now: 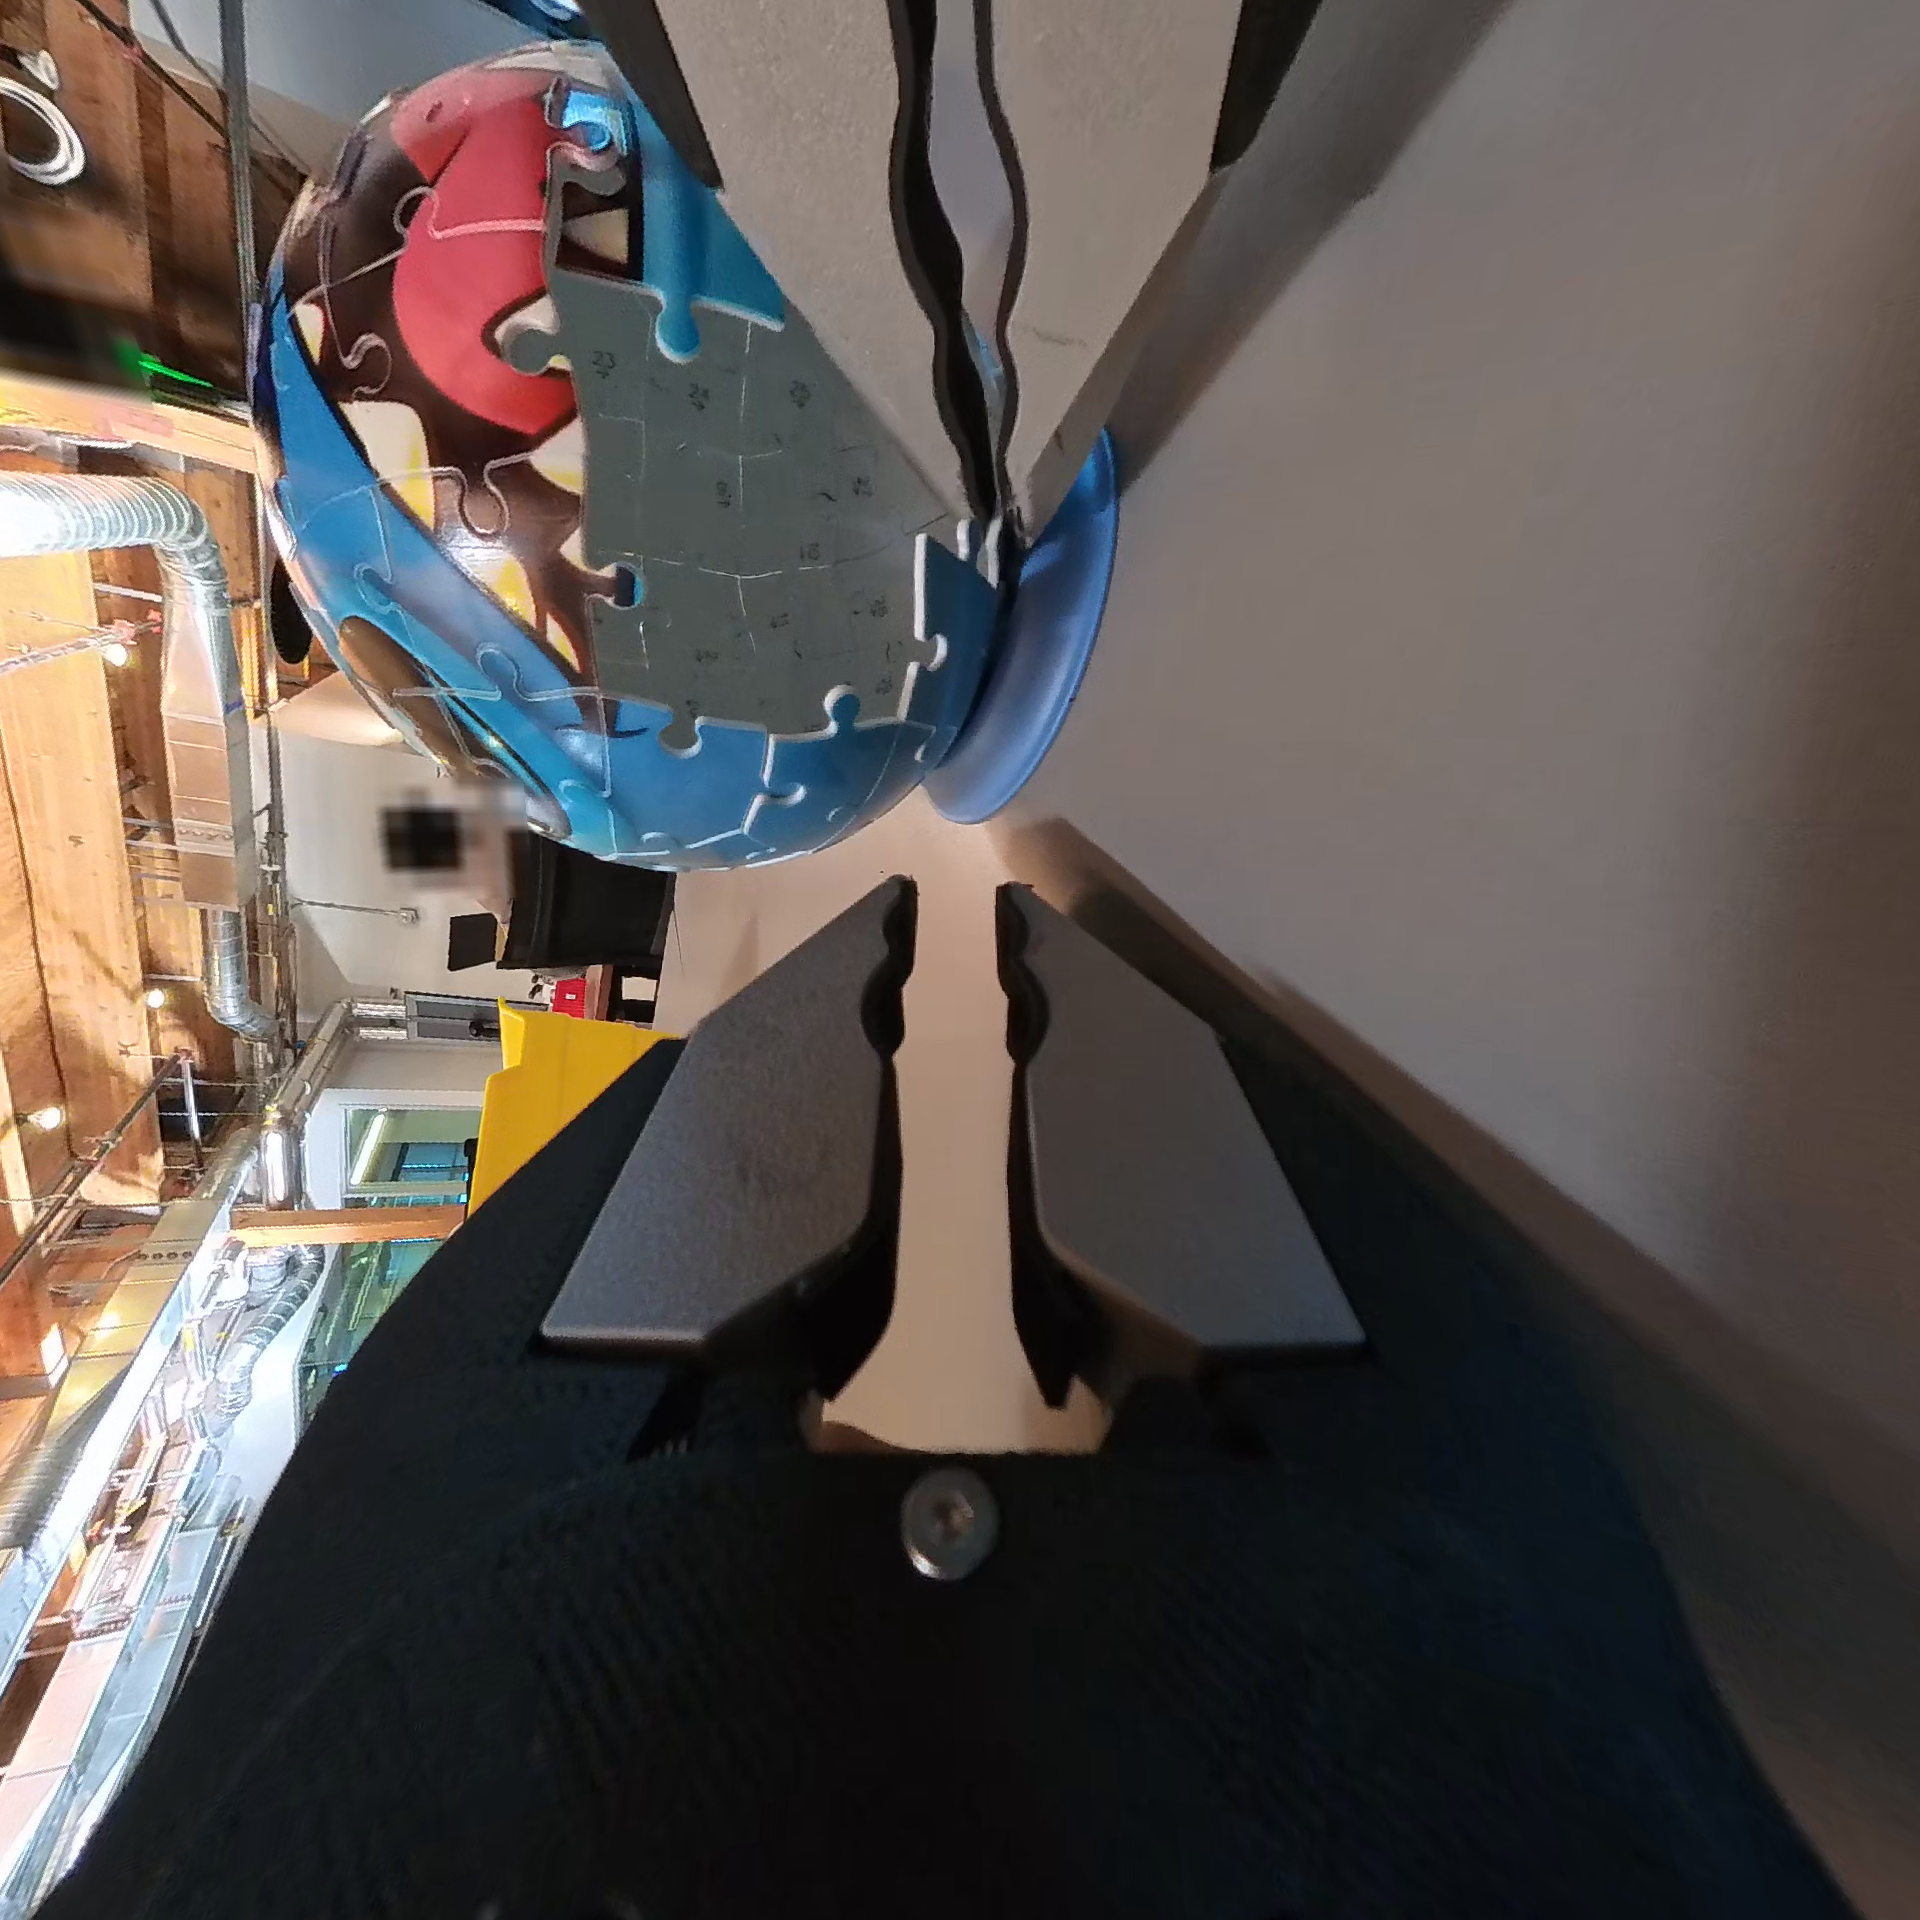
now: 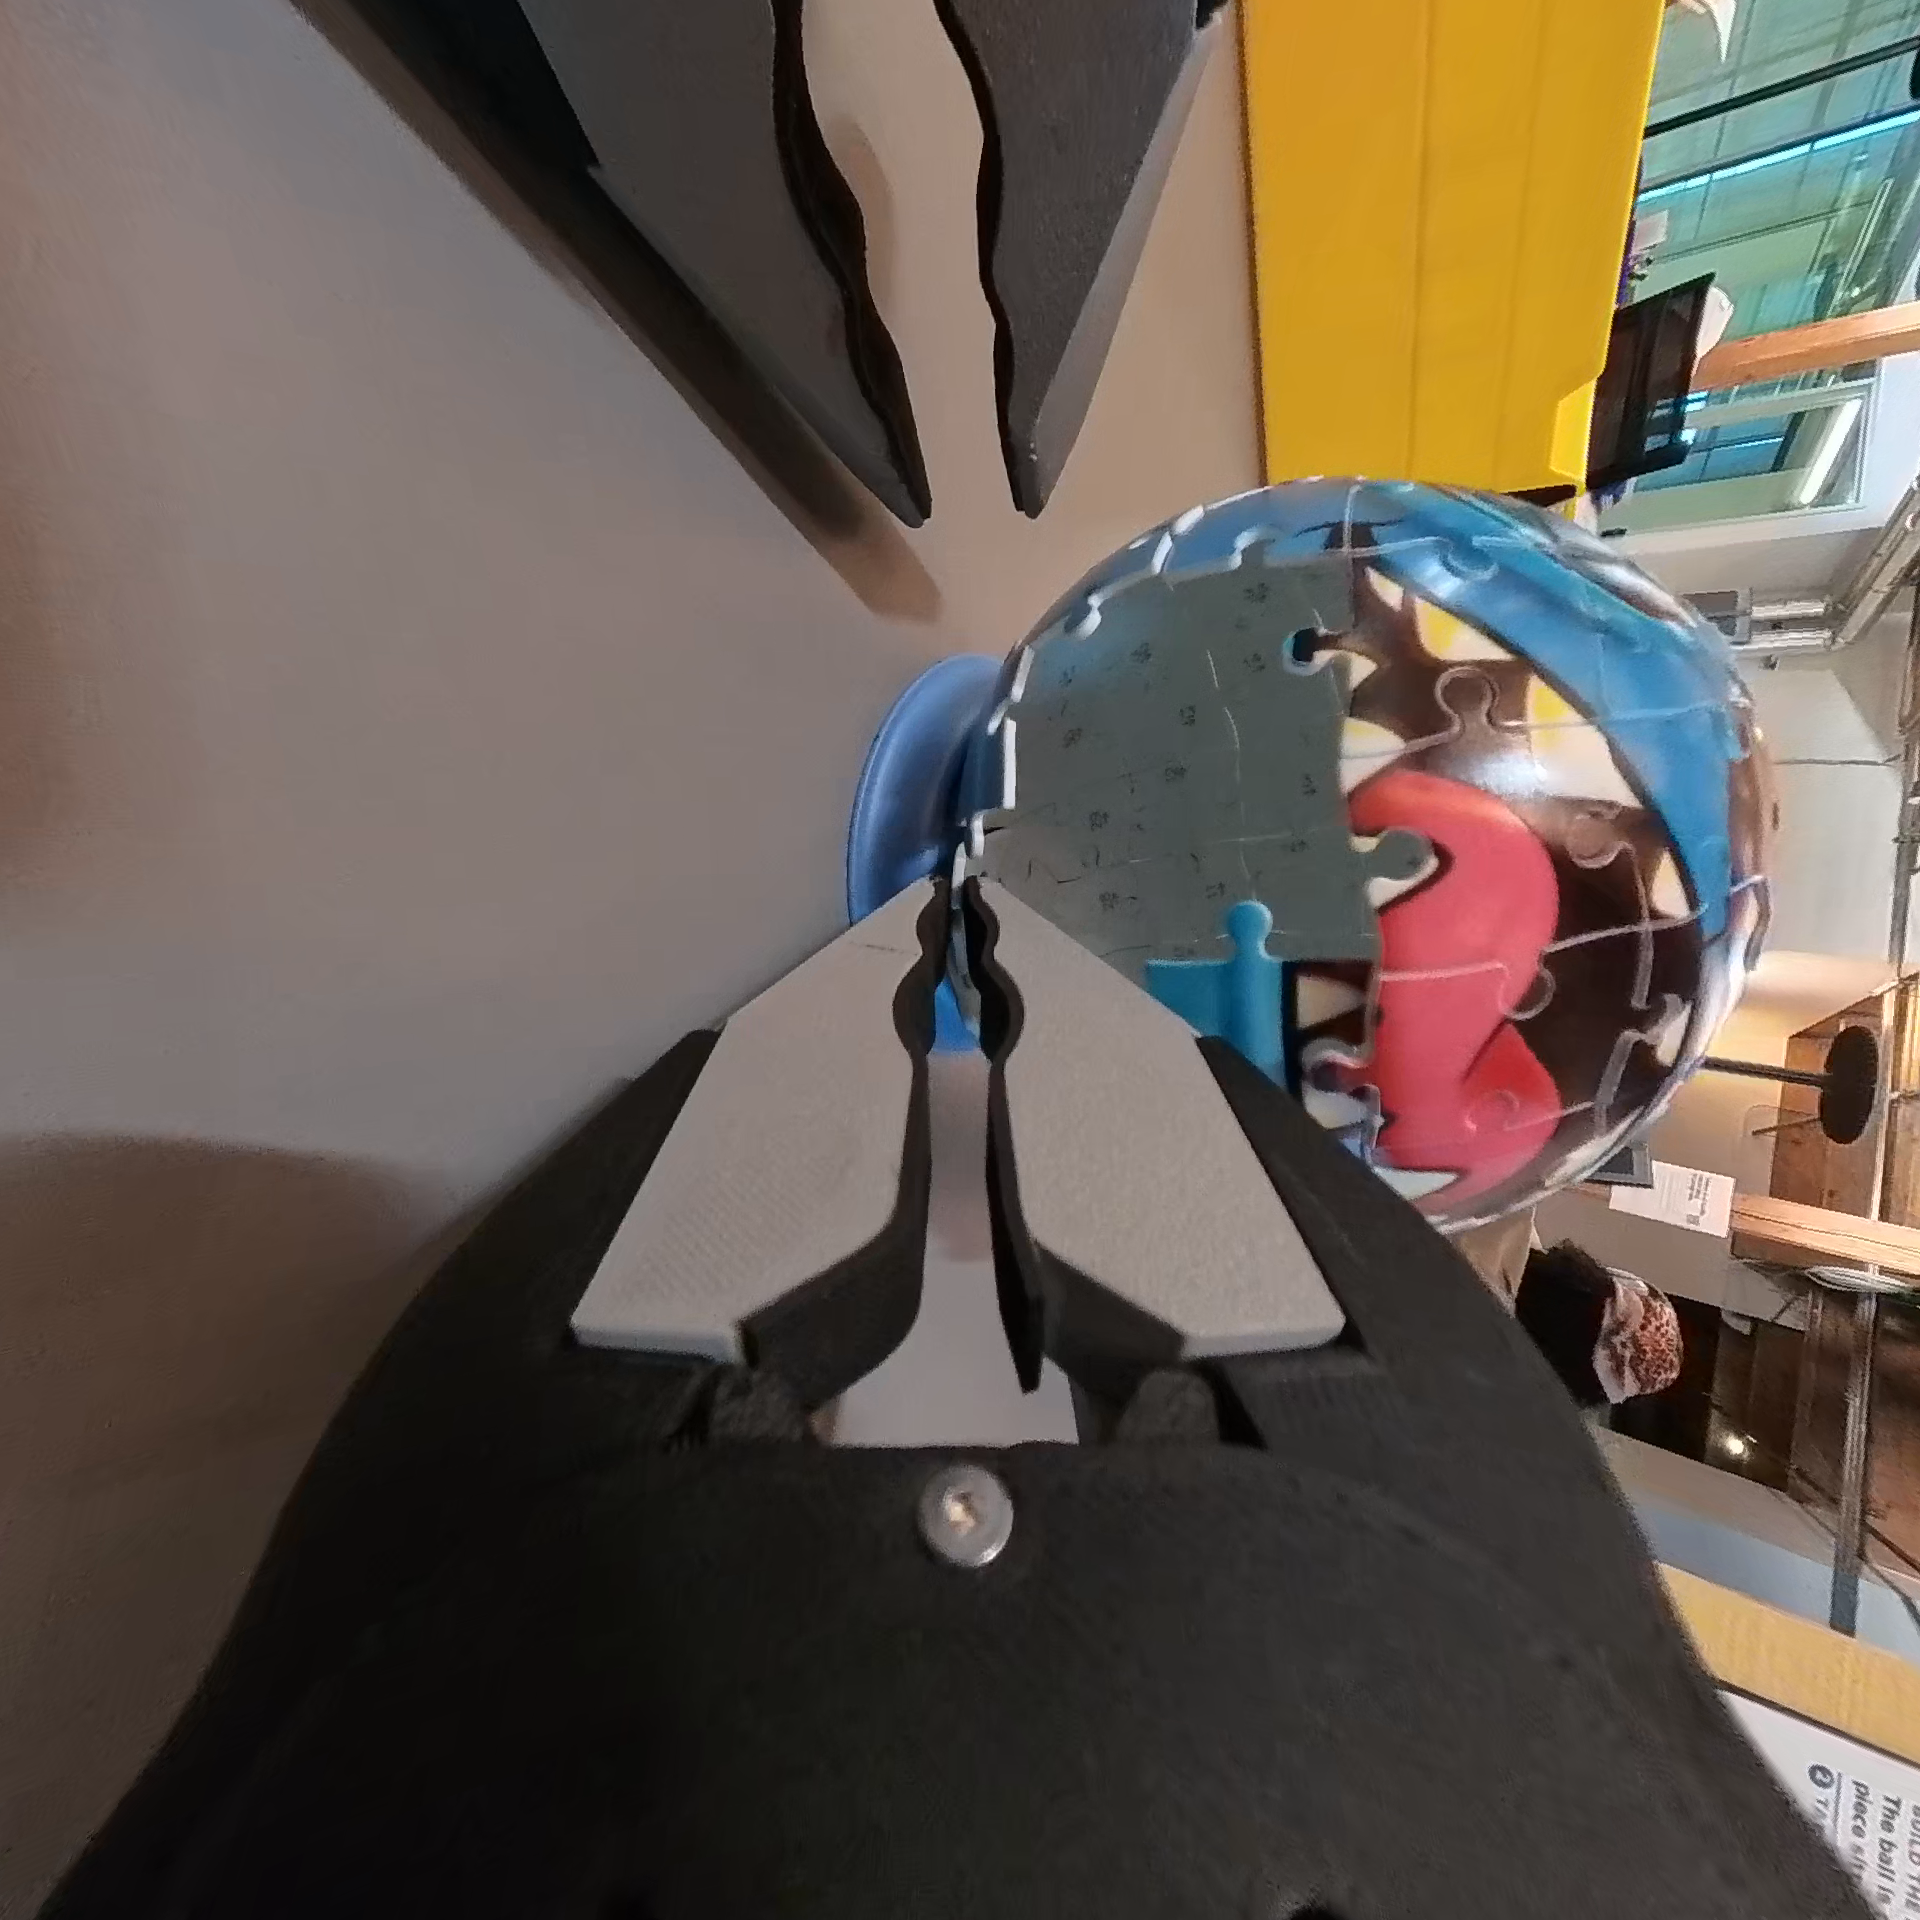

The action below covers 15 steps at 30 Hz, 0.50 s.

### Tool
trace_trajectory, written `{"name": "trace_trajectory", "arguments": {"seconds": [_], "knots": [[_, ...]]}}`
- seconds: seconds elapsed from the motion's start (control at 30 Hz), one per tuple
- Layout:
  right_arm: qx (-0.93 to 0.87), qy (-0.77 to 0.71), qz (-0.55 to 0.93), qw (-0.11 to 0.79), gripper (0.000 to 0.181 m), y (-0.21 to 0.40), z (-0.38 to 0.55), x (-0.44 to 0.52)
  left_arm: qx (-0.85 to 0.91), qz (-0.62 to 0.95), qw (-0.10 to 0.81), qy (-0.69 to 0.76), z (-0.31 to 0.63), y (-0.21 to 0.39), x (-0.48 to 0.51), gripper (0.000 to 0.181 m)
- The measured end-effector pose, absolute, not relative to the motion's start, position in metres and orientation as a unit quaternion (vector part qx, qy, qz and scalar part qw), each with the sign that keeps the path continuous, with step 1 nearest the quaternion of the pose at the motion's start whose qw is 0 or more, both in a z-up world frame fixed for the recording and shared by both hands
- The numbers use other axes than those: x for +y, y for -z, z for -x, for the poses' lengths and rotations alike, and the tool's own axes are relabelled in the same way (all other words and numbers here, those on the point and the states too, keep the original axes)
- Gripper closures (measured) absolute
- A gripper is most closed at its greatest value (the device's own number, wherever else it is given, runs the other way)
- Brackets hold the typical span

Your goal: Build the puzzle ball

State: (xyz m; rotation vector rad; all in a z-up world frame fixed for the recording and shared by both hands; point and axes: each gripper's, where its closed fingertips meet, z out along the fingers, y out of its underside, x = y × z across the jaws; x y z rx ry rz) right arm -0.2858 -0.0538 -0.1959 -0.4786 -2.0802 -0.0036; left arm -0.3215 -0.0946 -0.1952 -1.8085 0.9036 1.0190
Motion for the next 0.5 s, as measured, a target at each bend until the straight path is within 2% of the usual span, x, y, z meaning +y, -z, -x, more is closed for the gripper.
{"name": "trace_trajectory", "arguments": {"seconds": [0.5], "knots": [[-0.853, 0.004, 0.198, 0.482, 0.179, 0.1958, 0.2858, -0.0557, 0.360, 0.723, 0.427, -0.407, 0.3212, 0.1950, -0.0942, 0.169]]}}
